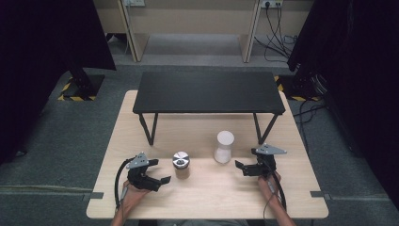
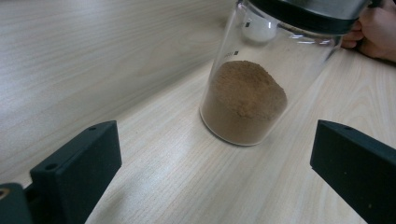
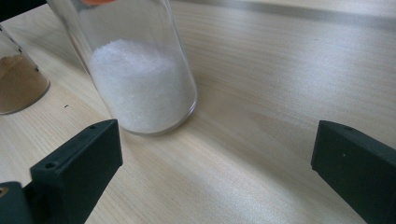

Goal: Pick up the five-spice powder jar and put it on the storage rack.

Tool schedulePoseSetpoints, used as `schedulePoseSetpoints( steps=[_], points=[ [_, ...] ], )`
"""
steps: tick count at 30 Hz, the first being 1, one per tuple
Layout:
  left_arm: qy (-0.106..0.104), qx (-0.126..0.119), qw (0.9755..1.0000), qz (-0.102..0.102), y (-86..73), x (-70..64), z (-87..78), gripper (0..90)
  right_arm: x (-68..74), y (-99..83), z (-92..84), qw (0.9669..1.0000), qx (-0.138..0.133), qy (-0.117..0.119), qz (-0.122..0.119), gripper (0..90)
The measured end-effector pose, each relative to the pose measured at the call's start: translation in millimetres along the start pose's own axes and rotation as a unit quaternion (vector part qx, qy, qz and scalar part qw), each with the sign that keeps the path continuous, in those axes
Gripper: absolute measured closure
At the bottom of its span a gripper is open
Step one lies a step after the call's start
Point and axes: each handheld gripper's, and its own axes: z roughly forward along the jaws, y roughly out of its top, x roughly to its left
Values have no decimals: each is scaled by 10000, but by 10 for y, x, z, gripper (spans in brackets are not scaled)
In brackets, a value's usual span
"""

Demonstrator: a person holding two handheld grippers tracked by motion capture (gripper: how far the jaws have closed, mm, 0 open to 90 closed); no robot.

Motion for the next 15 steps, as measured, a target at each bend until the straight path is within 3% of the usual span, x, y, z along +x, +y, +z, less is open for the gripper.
schedulePoseSetpoints(
  steps=[5, 9, 15],
  points=[
    [-70, -121, 9998, 136, -20, -54, -6, 21, 0, 0, 1, 10000, -3, 4, -9, 19],
    [-254, -214, 9993, 199, -18, -110, 53, 22, -2, -1, 0, 10000, -4, 5, 3, 19],
    [-121, -121, 9989, 446, 53, -311, 153, 15, -7, -3, -1, 10000, -10, 14, 15, 19]
  ],
)
